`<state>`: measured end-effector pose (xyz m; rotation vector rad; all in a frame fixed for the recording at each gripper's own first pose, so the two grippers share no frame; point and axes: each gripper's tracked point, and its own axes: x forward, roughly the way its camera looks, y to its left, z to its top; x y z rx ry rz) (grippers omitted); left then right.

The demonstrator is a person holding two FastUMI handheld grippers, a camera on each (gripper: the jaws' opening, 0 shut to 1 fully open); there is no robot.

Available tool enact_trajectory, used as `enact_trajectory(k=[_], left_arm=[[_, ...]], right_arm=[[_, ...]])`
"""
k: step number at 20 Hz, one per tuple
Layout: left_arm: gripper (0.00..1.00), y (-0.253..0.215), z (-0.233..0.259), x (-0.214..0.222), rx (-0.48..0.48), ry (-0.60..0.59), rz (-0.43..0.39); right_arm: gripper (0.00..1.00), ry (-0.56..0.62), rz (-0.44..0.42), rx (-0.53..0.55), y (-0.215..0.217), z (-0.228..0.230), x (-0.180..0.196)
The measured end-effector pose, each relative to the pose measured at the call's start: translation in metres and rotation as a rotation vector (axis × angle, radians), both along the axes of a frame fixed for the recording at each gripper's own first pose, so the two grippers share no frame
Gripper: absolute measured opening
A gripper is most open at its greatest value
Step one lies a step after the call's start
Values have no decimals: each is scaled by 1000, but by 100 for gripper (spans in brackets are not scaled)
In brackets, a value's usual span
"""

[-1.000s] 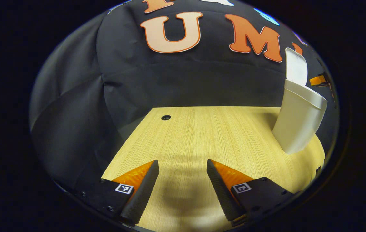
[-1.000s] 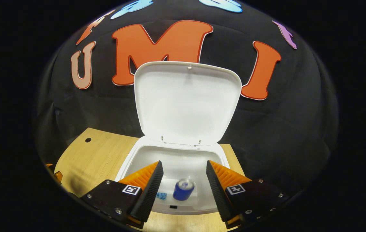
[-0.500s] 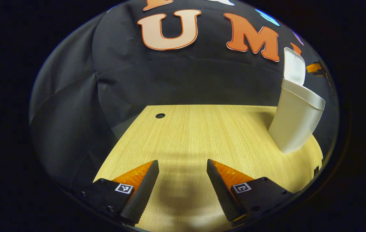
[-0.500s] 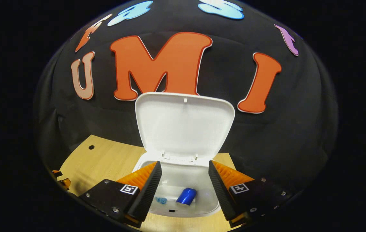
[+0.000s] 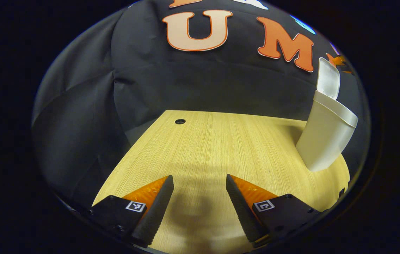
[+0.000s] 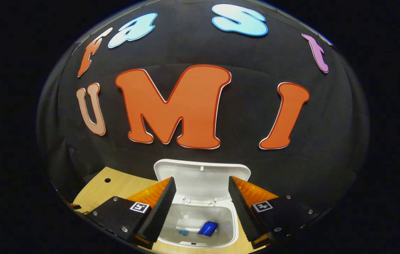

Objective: Press the lid of the desktop garbage bin to open it, pick up the crumpled paper on the desktop and throw it into the bin, then pick up the pop can on the desktop and drop it into the bin, and finally close the garbage bin lid.

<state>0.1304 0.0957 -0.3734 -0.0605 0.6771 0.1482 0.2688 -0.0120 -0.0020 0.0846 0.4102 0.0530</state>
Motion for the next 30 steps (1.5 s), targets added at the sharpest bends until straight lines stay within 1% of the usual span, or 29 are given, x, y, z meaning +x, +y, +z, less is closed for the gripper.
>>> enact_trajectory(k=[2, 4, 6, 8, 11, 13, 16, 17, 19, 21, 25, 30], left_arm=[[96, 1, -5, 0, 11, 12, 12], [95, 3, -8, 0, -3, 23, 37], [96, 7, -14, 0, -9, 31, 65], [95, 9, -16, 0, -10, 32, 90], [95, 9, -15, 4, -7, 31, 111], [95, 11, -14, 3, 0, 31, 115], [95, 12, -16, 2, -6, 35, 127], [95, 12, -18, 2, -9, 38, 133], [95, 13, -23, 1, -14, 41, 136], [96, 13, -23, 0, -10, 46, 135], [96, 12, -25, 1, -17, 58, 132], [95, 5, -30, -2, -23, 84, 89]], right_arm=[[90, -8, -4, -2, -1, 14, 7], [90, 8, 1, 30, 2, 19, 12], [90, 17, 3, 78, 7, 20, 20], [90, 22, 7, 149, 14, 20, 26], [90, -20, -15, 205, 11, 29, 43], [90, -10, -32, 206, 6, 25, 50], [90, 33, -37, 202, 9, 5, 57], [90, 50, -31, 191, 11, -3, 54], [89, 44, -35, 137, 9, -8, 57], [88, 51, -16, 95, 10, -8, 52], [88, 120, 42, 125, 18, -20, 22], [87, 214, 118, 134, 28, -50, -24]])
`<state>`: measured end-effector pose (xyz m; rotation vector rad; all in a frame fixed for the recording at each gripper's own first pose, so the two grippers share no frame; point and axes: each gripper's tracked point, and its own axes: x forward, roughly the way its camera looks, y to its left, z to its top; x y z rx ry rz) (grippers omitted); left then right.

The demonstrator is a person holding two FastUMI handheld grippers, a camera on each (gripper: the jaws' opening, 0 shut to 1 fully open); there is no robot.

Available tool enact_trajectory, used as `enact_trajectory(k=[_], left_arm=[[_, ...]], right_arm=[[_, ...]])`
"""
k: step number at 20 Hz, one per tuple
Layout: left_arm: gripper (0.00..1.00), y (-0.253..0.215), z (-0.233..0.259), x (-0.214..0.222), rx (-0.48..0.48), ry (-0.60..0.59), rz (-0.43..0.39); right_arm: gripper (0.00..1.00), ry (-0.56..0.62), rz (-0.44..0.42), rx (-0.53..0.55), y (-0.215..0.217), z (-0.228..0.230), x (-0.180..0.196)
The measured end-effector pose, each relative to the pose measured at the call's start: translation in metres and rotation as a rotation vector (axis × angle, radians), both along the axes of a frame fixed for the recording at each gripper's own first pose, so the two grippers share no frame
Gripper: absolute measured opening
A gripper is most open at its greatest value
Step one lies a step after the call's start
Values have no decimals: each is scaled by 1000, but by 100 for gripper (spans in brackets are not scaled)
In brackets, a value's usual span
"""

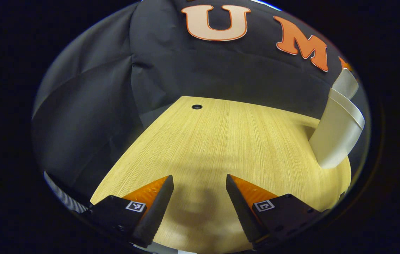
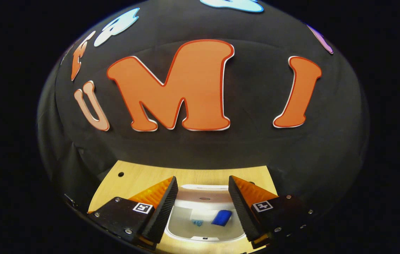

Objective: Press the lid of the desktop garbage bin to open it, pick up the crumpled paper on the desktop and throw it into the bin, then pick up the pop can on the desktop and drop it into the bin, and finally close the garbage bin lid.

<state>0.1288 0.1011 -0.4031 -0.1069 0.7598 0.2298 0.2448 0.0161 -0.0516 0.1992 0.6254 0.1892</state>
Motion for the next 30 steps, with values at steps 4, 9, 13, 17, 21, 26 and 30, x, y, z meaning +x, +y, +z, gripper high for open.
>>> enact_trajectory(k=[4, 9, 13, 17, 21, 26, 30], left_arm=[[95, -3, -7, -3, -5, 9, -41], [96, -14, -8, -2, -2, 28, -75], [96, -19, -15, 0, 3, 45, -98], [95, -22, -20, -1, 9, 58, -113], [96, -22, -32, 3, 5, 69, -121], [95, -12, -52, 5, -35, 110, -108], [95, -6, -44, 7, -58, 102, -100]], right_arm=[[87, 58, 33, 2, 9, -30, -32], [87, 105, 71, -6, 14, -55, -60], [87, 142, 90, -17, 14, -73, -79], [87, 204, 109, -18, 18, -97, -91], [87, 254, 131, -32, 20, -106, -96], [84, 351, 190, -146, 16, -114, -103], [84, 378, 224, -184, 18, -114, -101]])
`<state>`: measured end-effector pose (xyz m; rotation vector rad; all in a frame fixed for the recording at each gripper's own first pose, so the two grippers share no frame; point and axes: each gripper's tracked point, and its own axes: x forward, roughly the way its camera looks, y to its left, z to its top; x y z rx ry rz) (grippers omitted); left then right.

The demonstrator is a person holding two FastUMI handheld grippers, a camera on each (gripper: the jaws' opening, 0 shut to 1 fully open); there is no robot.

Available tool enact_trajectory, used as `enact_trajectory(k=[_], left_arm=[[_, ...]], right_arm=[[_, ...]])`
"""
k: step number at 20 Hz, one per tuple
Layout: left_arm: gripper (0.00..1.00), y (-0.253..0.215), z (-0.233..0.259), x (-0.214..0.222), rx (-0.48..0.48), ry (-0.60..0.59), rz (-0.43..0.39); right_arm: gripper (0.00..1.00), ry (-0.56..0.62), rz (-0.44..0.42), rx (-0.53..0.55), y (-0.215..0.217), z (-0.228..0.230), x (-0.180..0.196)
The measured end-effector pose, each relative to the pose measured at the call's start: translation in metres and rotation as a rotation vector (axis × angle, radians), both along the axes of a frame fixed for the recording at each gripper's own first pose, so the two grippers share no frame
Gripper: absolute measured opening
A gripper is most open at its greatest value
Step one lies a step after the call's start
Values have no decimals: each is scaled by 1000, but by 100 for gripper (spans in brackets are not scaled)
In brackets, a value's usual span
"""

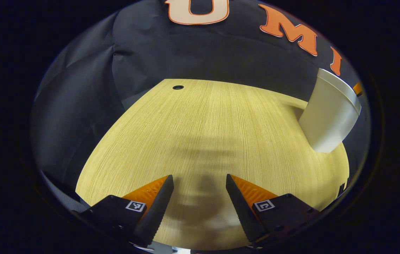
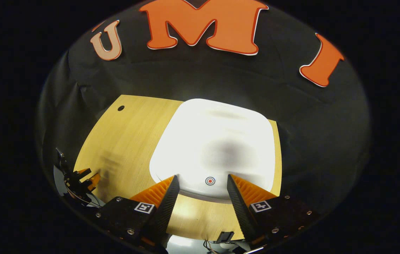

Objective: Press the lid of the desktop garbage bin to open it, pick up the crumpled paper on the desktop and throw it into the bin, then pick up the pop can on the desktop and drop it into the bin, and finally close the garbage bin lid.

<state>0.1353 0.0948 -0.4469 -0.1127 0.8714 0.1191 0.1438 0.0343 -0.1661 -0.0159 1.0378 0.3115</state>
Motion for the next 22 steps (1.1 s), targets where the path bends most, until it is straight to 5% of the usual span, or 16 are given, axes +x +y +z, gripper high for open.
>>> enact_trajectory(k=[7, 13, 22], left_arm=[[96, -6, 61, 20, 12, -31, -24], [96, -40, 100, 20, 82, -113, -150], [96, -88, 188, 66, 75, -348, -393]], right_arm=[[84, -88, -18, 25, 0, 1, 1], [84, -232, -200, 132, -3, 4, -4], [84, -495, -408, 131, 1, 12, -53]])
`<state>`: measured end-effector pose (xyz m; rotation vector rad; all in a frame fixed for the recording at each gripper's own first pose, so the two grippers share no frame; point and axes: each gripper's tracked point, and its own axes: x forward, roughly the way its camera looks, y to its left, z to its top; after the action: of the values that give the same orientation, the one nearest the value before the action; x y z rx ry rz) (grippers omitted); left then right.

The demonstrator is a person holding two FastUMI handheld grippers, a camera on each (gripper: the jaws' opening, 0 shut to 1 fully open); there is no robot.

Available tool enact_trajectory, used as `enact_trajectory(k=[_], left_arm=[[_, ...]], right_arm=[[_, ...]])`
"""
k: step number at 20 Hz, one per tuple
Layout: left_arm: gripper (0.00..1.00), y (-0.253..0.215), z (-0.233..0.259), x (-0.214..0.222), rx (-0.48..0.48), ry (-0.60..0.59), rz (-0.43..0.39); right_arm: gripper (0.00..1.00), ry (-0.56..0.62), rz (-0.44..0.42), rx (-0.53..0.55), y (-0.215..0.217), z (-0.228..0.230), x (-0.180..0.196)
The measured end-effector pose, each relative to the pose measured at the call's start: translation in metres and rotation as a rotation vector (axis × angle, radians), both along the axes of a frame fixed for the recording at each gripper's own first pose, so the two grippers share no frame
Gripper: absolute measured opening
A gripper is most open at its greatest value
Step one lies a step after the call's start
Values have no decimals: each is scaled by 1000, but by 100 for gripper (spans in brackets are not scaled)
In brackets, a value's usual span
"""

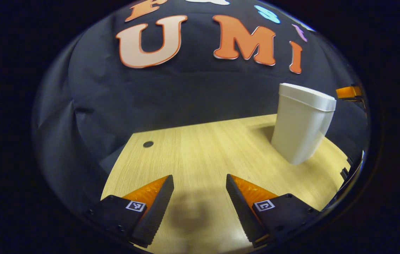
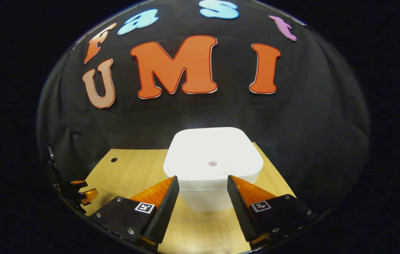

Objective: Press the lid of the desktop garbage bin to open it, pick up the crumpled paper on the desktop and throw it into the bin, then pick up the pop can on the desktop and drop it into the bin, and finally close the garbage bin lid.

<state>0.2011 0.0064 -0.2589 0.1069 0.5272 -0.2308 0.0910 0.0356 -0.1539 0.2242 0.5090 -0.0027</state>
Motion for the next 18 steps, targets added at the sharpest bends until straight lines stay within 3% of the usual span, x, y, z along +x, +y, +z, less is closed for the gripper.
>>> enact_trajectory(k=[4, 7, 11, 18], left_arm=[[96, -20, 43, 2, -23, -97, -91], [96, -28, 86, 5, -47, -178, -92], [95, -28, 138, -10, -67, -279, -32], [96, -19, 189, -88, -75, -371, 154]], right_arm=[[84, -64, -58, 6, 13, 2, -26], [83, -160, -50, -29, 32, 20, -29], [84, -256, 19, -93, 61, 37, -37], [93, -329, 136, -121, 89, 47, -78]])
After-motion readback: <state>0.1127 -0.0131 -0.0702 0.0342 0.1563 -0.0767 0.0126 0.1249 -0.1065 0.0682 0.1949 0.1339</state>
